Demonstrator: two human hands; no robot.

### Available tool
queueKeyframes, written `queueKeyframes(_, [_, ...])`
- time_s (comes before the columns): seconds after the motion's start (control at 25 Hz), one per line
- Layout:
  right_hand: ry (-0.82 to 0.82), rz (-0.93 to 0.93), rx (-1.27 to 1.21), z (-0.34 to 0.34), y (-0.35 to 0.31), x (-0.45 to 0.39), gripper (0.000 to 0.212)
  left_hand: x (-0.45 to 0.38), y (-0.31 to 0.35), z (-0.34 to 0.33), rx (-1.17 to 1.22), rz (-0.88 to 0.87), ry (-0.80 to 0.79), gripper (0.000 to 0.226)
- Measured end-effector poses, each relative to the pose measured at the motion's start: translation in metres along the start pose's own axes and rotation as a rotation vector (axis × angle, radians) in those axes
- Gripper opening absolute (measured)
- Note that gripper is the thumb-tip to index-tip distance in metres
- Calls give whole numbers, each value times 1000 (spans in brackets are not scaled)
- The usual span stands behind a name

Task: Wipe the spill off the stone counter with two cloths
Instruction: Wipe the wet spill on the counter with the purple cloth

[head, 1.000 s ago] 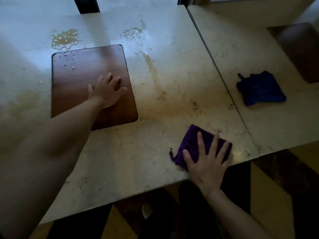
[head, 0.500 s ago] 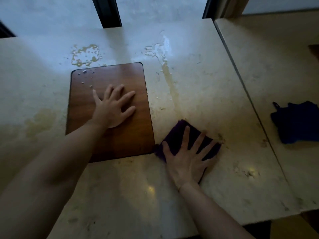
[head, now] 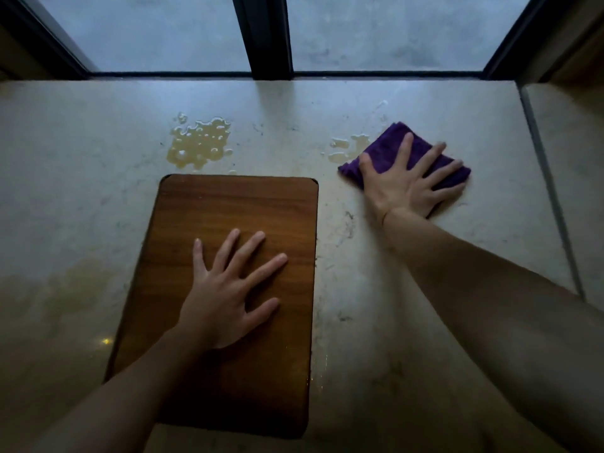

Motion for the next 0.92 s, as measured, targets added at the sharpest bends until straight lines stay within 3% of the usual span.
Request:
queueKeyframes(0.12, [-56,76,41,1,-34,-61,94,1,0,1,-6,-14,0,71])
queueKeyframes(0.28, [-246,484,122,-16,-98,-109,83,3,2,-1,-2,-24,23,72])
queueKeyframes(0.52, [-361,845,244,-33,-131,-67,88,2,2,2,9,-7,10,69])
queueKeyframes(0.72, [-386,917,268,-38,-90,20,78,3,-1,3,30,2,-3,68])
queueKeyframes(0.92, [-355,843,266,-26,-12,135,76,4,0,5,35,-3,29,67])
Point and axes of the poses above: each hand's wrist, its own x-axis away from the middle knuckle, its own z-axis out of the back of the hand, y = z × x, the point moved 10 cm from there along -x, towards the middle knuckle, and after that the axes turned 15 degrees about -x, right-handed, at the moved point
